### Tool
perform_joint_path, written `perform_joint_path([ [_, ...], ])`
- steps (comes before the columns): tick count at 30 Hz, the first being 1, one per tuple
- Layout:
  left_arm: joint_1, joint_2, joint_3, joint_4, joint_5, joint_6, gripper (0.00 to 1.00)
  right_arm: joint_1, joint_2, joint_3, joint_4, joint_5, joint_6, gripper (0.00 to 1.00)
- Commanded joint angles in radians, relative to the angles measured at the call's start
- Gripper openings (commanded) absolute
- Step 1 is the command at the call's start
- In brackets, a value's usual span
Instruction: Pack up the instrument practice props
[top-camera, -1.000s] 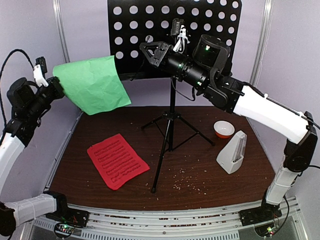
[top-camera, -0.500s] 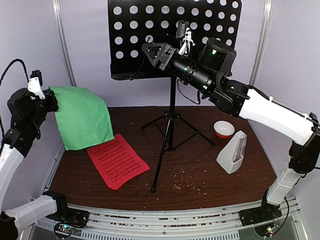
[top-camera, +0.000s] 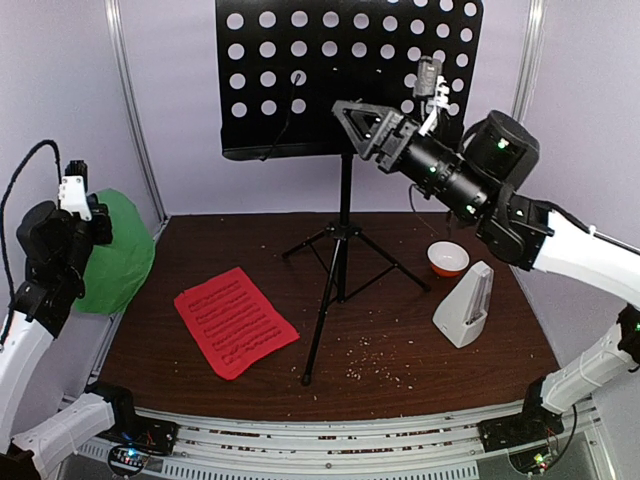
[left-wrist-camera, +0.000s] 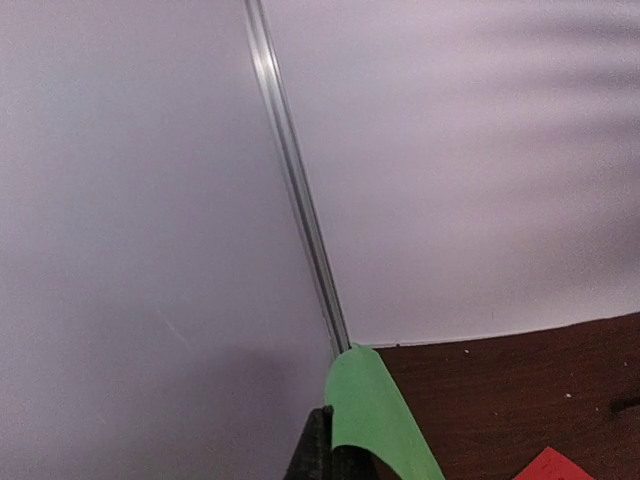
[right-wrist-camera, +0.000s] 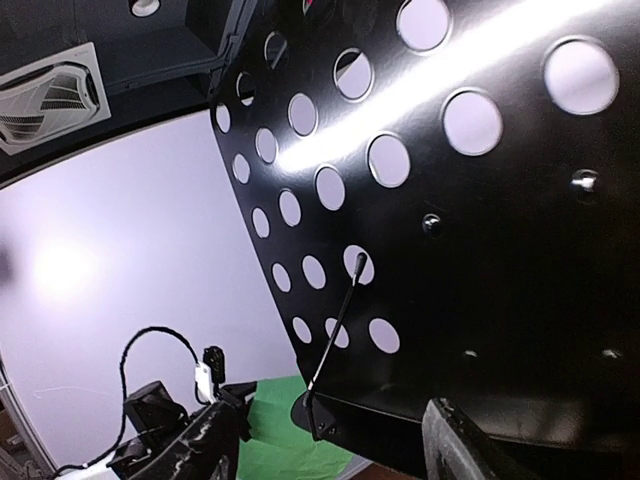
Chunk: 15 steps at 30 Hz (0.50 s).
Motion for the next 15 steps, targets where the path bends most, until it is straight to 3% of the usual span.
perform_joint_path([
  [1, 0.008, 0.006, -0.087, 0.126, 0.263, 0.109, 0.00, -0.004, -0.154, -0.196, 0.181, 0.043, -0.068, 0.68],
  [10, -0.003, 0.196, -0.095, 0.122, 0.332, 0.139, 0.00, -0.005, -0.411, -0.468, 0.156, 0.182, -0.194, 0.75],
  [15, -0.122, 0.304, -0.098, 0.098, 0.265, 0.210, 0.00, -0.007, -0.532, -0.582, 0.131, 0.281, -0.222, 0.78],
])
